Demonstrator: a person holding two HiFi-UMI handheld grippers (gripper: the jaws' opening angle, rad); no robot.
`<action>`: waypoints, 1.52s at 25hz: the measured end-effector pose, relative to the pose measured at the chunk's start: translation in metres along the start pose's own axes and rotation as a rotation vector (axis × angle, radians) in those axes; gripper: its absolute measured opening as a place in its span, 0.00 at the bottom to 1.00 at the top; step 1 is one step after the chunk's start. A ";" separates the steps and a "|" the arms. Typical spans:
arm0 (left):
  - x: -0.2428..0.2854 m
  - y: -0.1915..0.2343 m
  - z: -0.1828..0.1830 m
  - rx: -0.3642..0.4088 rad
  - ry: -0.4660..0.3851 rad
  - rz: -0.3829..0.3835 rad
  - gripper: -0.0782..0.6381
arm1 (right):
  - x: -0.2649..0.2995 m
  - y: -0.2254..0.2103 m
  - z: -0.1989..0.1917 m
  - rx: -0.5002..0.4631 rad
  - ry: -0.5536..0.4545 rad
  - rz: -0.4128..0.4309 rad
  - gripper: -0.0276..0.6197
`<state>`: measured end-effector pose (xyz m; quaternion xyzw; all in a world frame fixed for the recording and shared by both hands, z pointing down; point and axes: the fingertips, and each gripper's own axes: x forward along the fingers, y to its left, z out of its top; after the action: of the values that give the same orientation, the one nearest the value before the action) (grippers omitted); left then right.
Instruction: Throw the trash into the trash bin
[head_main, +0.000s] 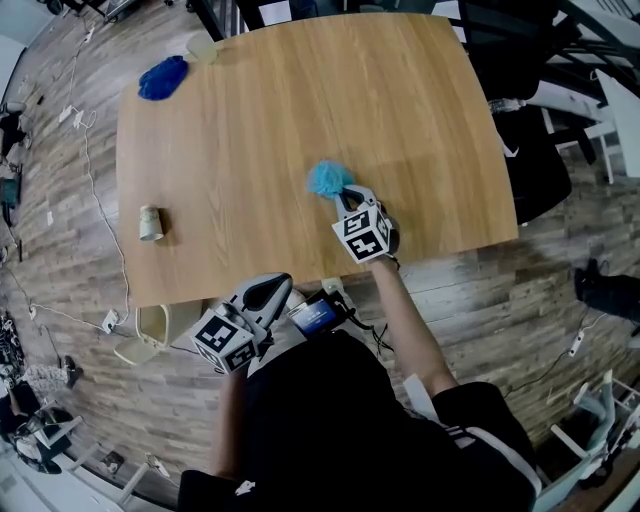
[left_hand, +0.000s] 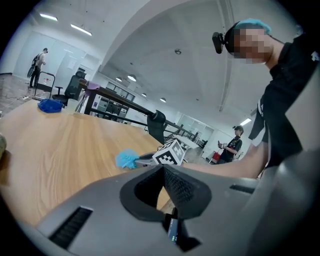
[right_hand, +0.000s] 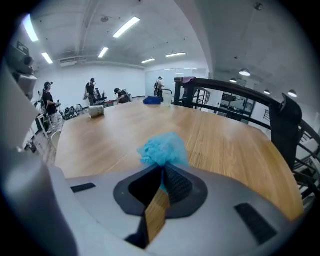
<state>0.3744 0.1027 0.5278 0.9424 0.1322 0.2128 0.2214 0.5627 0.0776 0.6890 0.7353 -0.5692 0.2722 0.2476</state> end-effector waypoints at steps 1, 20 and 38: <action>0.000 0.000 0.000 0.004 -0.001 0.006 0.10 | -0.001 0.005 0.003 -0.008 -0.008 0.014 0.06; -0.226 0.010 -0.051 -0.148 -0.361 0.650 0.10 | 0.017 0.337 0.130 -0.449 -0.145 0.622 0.06; -0.508 0.076 -0.162 -0.315 -0.620 0.914 0.10 | 0.023 0.676 0.186 -0.620 -0.169 0.854 0.06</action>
<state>-0.1323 -0.0793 0.5214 0.8778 -0.3931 0.0176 0.2732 -0.0672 -0.2183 0.6056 0.3497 -0.8895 0.1078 0.2737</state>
